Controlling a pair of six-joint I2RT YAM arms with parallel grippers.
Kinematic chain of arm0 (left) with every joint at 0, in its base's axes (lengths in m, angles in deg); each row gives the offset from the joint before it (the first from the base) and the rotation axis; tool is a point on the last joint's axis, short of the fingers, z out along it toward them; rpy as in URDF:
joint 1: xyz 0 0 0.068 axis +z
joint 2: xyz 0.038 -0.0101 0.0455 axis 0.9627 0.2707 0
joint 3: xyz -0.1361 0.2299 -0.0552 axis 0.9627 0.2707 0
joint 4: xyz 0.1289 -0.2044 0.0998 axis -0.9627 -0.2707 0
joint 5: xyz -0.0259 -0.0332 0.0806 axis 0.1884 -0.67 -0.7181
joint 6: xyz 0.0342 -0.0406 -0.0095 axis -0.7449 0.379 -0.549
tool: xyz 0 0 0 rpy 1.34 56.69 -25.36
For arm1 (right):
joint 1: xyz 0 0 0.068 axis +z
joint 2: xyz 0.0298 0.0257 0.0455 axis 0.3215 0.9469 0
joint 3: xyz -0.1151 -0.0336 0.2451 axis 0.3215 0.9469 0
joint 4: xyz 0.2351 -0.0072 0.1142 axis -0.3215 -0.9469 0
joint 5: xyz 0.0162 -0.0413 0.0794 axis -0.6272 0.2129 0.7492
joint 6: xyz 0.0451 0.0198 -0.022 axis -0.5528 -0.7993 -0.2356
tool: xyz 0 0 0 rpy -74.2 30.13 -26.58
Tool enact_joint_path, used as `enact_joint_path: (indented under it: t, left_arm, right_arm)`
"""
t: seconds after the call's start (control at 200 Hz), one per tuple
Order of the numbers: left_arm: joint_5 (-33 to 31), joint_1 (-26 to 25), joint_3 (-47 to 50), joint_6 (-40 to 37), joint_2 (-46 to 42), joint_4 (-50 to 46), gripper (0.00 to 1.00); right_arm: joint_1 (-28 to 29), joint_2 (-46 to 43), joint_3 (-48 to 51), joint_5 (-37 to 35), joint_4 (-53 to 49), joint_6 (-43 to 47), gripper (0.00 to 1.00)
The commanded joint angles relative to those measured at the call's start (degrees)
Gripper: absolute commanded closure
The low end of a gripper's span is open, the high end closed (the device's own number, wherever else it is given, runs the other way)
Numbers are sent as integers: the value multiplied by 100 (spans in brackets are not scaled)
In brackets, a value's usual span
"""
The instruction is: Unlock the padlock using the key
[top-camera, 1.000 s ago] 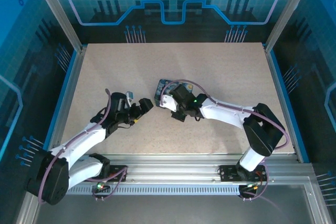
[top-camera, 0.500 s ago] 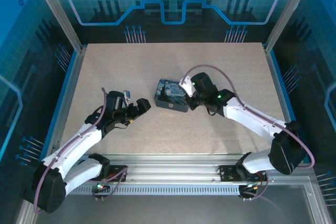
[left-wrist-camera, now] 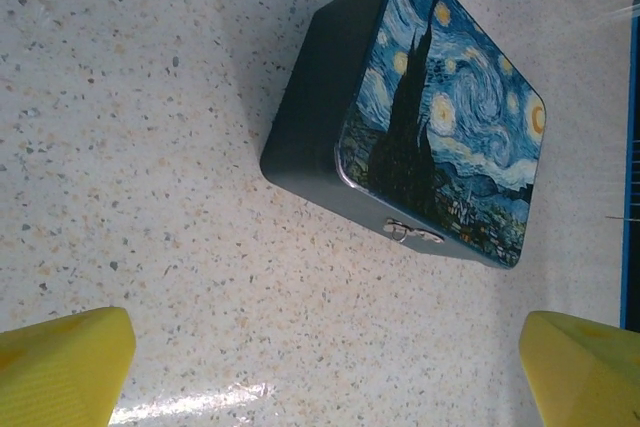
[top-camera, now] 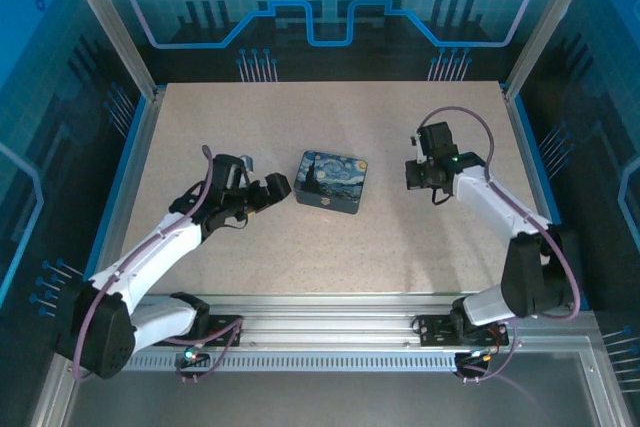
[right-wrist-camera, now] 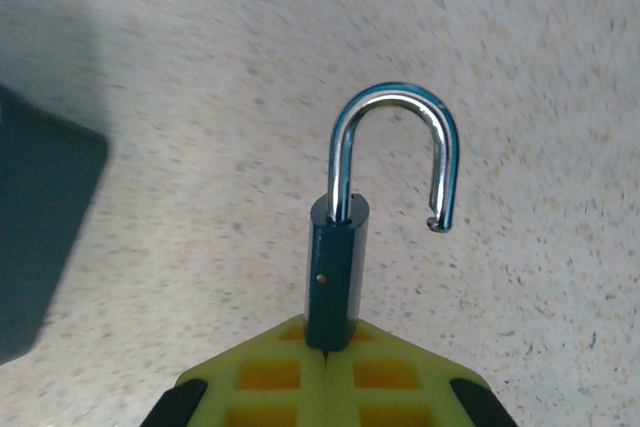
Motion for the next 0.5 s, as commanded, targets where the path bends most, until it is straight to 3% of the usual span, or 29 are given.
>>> enact_joint_path:
  t: [0.0,0.495]
  left_arm:
    - [-222,76,-180,-196,85,-85,1]
    - [-558,175,-20,31,8,-9,1]
  right_arm:
    - [-181,406,-132,37,-198,-386,100]
    - [-409,1576,-446,297,-158,-604,98]
